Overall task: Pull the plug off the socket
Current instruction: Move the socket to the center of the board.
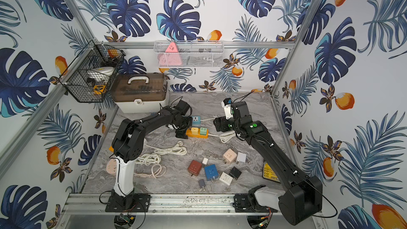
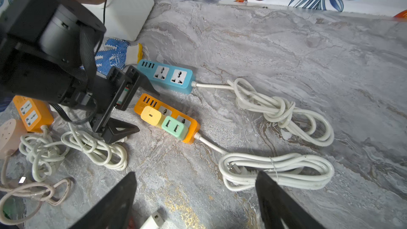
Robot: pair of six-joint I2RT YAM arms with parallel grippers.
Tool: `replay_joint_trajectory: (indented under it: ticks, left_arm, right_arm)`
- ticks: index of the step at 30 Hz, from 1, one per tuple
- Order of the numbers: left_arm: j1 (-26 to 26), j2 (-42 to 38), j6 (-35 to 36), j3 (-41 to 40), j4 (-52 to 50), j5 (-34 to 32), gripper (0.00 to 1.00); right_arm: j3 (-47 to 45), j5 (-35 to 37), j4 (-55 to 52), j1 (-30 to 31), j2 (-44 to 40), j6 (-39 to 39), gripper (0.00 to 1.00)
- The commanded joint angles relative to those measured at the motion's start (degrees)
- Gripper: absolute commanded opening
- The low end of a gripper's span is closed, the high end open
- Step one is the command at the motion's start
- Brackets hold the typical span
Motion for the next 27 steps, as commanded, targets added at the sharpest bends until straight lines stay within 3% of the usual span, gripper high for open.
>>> replay_joint_trajectory:
  ticks: [1,10,20,27]
  left_arm:
    - [-0.21,1.28,-0.69,1.09,-3.07,-0.15,0.9]
    - [-0.32,3.69,-1.06,2.39,-5.52,-0.33,0.79]
    - [-0.34,4.34,-0.65,1.9,-7.76,-1.86,0.52]
    - [0.39,3.62,1.1,1.06,-8.64,-3.14,0.34]
  right_arm:
    - [-1.46,-1.14,1.65,0.02,-1.88,-1.33,0.85]
    - [-7.17,-6.15,5.55,0.02,-7.35,-5.53,0.85]
    - [-9.02,-12.98,5.27,0.47,-7.0,-8.63,0.79]
    - [-9.53,-11.35,4.22,3.1,-5.47,-9.83,0.78]
